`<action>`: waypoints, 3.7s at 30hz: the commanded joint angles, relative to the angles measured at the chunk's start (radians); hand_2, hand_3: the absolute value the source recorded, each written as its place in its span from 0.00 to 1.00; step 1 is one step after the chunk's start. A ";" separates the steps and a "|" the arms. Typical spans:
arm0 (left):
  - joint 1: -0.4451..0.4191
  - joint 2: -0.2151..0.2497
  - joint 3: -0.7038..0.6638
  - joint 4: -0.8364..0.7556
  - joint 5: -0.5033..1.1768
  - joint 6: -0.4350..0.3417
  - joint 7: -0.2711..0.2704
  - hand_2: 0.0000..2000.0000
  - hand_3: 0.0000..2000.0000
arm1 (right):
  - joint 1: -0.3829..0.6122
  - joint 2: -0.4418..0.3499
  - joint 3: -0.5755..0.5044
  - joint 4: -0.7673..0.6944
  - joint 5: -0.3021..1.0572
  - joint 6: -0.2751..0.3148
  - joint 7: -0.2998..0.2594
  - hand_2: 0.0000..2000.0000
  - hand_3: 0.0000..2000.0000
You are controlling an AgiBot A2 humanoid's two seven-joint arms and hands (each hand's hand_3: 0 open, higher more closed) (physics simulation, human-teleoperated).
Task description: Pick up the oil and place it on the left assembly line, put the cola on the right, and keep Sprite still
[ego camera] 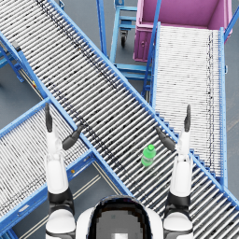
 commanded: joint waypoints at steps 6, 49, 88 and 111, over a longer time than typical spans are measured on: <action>-0.004 0.003 -0.008 0.015 0.000 0.000 0.000 0.00 0.00 | 0.000 -0.002 -0.009 0.029 0.000 0.000 0.000 0.00 0.00; -0.005 0.012 -0.008 0.003 0.000 0.000 0.000 0.00 0.00 | -0.006 -0.012 -0.022 0.042 0.000 0.000 0.000 0.00 0.00; -0.029 0.012 0.000 0.003 -0.018 0.003 0.003 0.00 0.00 | -0.011 -0.011 -0.013 0.045 -0.018 0.003 -0.003 0.00 0.00; -0.220 -0.165 0.274 0.087 -0.530 0.096 0.096 0.00 0.00 | -0.113 0.170 0.278 -0.053 -0.530 0.095 -0.096 0.00 0.00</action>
